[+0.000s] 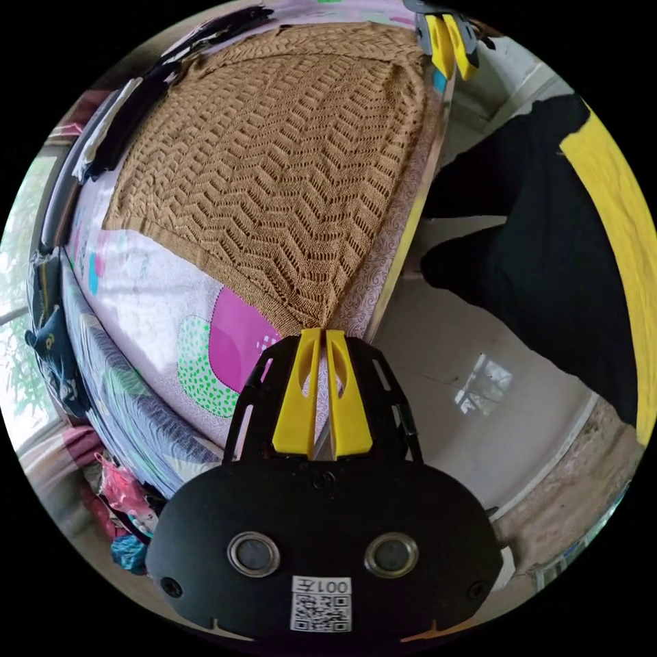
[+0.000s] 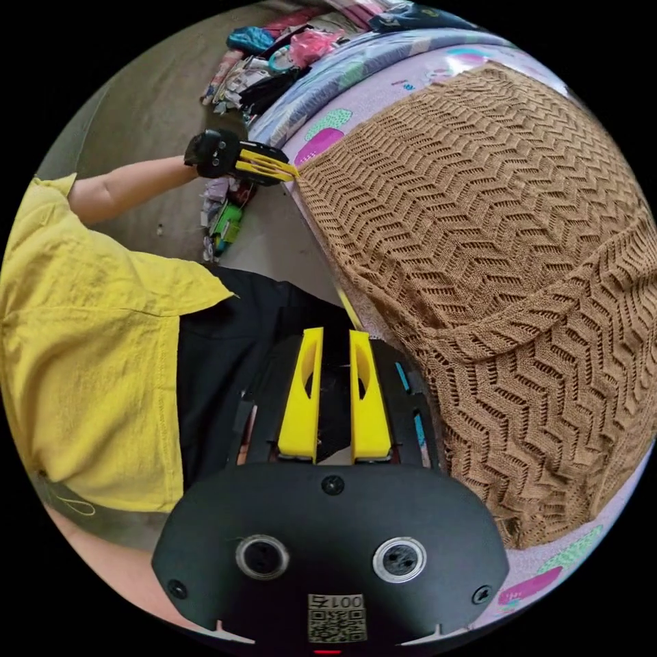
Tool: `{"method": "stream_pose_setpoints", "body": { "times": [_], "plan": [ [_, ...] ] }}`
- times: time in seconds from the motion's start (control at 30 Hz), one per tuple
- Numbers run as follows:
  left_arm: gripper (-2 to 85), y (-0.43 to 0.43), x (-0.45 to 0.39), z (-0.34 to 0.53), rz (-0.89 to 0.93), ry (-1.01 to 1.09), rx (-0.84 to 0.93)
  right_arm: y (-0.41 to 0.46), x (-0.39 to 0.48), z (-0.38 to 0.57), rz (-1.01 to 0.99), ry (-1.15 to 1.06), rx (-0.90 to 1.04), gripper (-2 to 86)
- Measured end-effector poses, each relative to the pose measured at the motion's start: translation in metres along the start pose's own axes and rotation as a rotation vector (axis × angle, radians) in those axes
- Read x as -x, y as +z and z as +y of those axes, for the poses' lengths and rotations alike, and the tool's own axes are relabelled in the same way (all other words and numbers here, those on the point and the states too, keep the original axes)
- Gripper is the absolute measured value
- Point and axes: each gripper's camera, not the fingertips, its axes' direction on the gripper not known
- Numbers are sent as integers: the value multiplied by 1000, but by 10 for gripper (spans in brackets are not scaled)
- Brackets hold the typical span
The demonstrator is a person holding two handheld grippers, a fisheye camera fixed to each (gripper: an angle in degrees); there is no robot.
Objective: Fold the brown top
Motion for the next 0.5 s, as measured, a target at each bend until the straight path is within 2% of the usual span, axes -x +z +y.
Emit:
{"method": "stream_pose_setpoints", "body": {
  "times": [0.17,0.37,0.5],
  "plan": [
    [-13,-18,-9,2,-15,15,23,-59,-6,35,20,81,-117,31],
    [-14,-39,2,19,18,-157,53,-138,-33,112,139,337,-386,10],
    [-13,-52,9,33,58,-304,74,-160,-46,146,266,482,-379,6]
  ]
}}
